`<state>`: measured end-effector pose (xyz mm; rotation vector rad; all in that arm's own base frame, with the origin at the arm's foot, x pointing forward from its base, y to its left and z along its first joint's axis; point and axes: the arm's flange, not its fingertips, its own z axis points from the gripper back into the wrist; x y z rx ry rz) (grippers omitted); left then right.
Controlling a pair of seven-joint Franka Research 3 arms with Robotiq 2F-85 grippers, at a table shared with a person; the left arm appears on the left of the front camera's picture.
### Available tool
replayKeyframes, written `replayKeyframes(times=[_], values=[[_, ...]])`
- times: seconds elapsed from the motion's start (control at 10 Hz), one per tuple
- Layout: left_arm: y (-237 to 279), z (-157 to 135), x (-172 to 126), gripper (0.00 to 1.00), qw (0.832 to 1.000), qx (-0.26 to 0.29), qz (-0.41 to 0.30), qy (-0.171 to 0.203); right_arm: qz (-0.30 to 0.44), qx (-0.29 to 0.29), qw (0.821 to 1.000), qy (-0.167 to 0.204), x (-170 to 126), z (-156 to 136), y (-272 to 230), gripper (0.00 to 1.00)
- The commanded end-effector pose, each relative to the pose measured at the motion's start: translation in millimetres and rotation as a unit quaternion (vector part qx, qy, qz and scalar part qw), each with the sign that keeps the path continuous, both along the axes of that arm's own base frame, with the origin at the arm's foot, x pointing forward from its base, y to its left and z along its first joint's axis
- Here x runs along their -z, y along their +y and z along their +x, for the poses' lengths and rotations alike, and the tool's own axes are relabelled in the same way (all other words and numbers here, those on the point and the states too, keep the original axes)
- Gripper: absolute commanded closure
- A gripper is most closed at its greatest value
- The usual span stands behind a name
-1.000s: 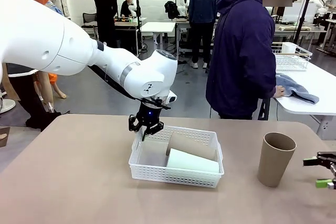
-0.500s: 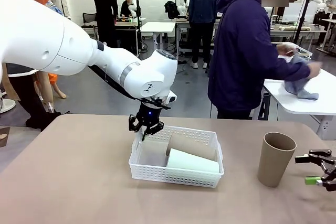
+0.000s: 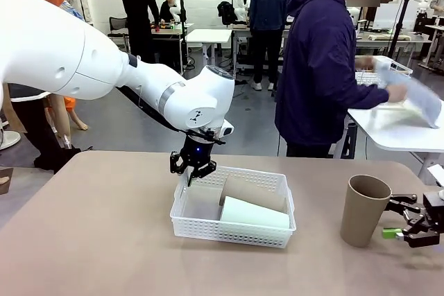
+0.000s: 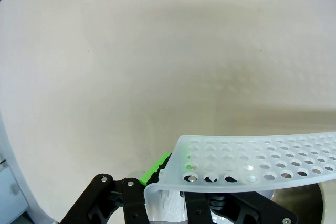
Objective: Clean and organize the cups into the basket.
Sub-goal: Pick up the Reusable plastic cup from the right side of the table and stack it inside the Organizing basket in the center of the table.
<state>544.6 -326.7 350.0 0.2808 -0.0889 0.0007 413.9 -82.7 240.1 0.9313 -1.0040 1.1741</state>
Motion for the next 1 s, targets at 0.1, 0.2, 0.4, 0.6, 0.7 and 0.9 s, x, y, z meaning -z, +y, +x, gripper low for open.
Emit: replayKeyframes(times=[0.1,0.2,0.4,0.6,0.7,0.9], values=[[2.7,-1.0,0.4,1.0,1.0,0.002,0.006,-0.002,-0.001,0.01,1.0,-0.024,8.3,15.0,14.5,0.0],[2.7,-1.0,0.4,1.0,1.0,0.002,0.006,-0.002,0.002,0.009,1.0,-0.02,10.5,19.4,19.3,0.0],[2.7,-1.0,0.4,1.0,1.0,0.002,0.006,-0.002,0.002,-0.005,1.0,-0.014,13.1,18.2,30.6,0.0],[2.7,-1.0,0.4,1.0,1.0,0.002,0.006,-0.002,0.005,-0.015,1.0,-0.016,10.4,20.4,44.9,0.0],[2.7,-1.0,0.4,1.0,1.0,0.002,0.006,-0.002,0.006,-0.02,1.0,-0.016,10.9,19.6,48.6,0.0],[2.7,-1.0,0.4,1.0,1.0,0.002,0.006,-0.002,0.019,-0.023,0.999,-0.021,10.1,20.9,54.8,0.0]])
